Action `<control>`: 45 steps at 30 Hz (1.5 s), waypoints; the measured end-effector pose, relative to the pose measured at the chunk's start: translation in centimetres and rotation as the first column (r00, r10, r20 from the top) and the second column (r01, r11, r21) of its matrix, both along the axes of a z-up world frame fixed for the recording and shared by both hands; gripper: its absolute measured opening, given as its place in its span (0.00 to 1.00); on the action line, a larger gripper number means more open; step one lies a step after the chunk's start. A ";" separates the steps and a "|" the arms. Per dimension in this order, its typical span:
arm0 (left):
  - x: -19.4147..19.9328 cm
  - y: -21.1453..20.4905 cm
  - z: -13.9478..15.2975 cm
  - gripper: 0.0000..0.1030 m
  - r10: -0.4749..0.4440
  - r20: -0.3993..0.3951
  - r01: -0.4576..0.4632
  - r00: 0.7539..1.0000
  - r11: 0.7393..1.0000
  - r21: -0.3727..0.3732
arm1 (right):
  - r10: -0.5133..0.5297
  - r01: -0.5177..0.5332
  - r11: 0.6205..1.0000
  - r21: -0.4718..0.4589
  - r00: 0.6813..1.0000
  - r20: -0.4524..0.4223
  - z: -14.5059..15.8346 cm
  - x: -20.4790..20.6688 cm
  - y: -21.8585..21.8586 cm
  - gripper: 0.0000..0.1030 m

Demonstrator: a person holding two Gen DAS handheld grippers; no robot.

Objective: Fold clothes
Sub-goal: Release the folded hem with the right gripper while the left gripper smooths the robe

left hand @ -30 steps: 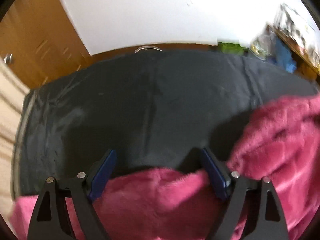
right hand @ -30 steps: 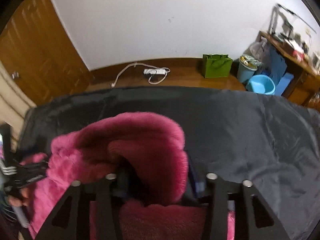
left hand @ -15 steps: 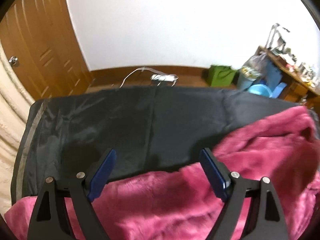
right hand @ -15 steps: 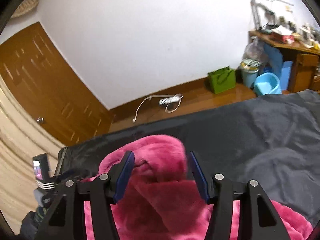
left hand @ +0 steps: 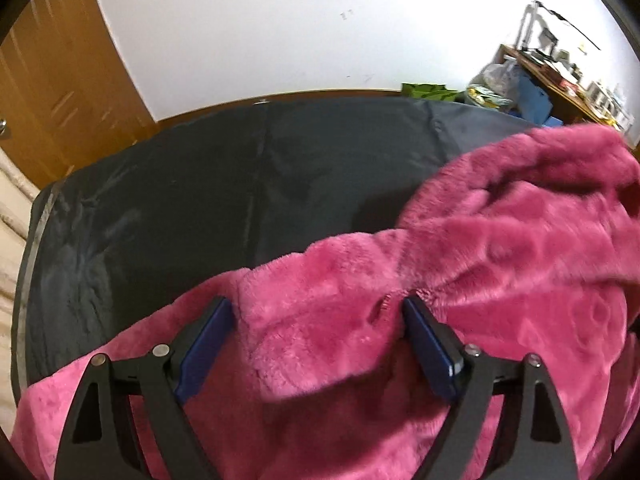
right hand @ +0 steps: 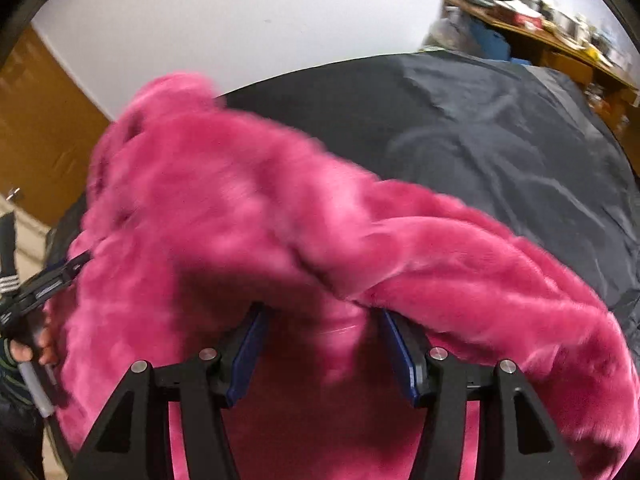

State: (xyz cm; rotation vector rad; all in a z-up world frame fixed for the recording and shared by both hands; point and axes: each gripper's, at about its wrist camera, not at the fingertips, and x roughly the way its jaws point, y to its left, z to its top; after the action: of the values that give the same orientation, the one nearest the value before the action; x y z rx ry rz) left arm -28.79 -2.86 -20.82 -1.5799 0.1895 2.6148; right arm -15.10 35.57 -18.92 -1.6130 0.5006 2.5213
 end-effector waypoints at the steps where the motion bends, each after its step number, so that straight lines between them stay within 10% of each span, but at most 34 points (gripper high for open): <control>1: -0.4 -0.1 -0.2 0.88 0.009 -0.004 -0.009 1.000 1.000 -0.011 | -0.027 0.027 0.999 -0.018 1.000 -0.012 -0.1 -0.6 0.9 0.57; 14: -1.2 -0.5 -0.6 0.95 0.045 -0.017 -0.045 0.999 0.999 -0.018 | -0.087 0.086 0.958 0.274 0.996 -0.009 0.1 -9.7 3.9 0.76; 22: 0.2 -1.4 3.4 0.95 0.034 -0.025 -0.031 0.999 0.995 0.099 | 0.034 0.001 0.978 0.209 0.986 -0.163 6.9 -5.3 -2.0 0.76; 29: 0.0 -0.3 0.8 0.95 0.001 0.010 -0.001 1.000 0.999 -0.046 | 0.138 -0.133 0.981 0.138 0.990 -0.032 2.6 -5.1 -6.8 0.76; 45: -0.6 -2.2 1.6 0.99 0.039 0.025 -0.037 0.999 0.998 -0.060 | 0.211 -0.216 0.941 0.260 0.976 0.047 2.0 -5.2 -8.4 0.92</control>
State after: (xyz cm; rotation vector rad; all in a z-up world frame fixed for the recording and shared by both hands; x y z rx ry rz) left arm -29.38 -5.02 -19.24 -1.6510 0.2399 2.6396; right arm -20.33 27.20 -16.96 -1.6639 -0.0190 2.5820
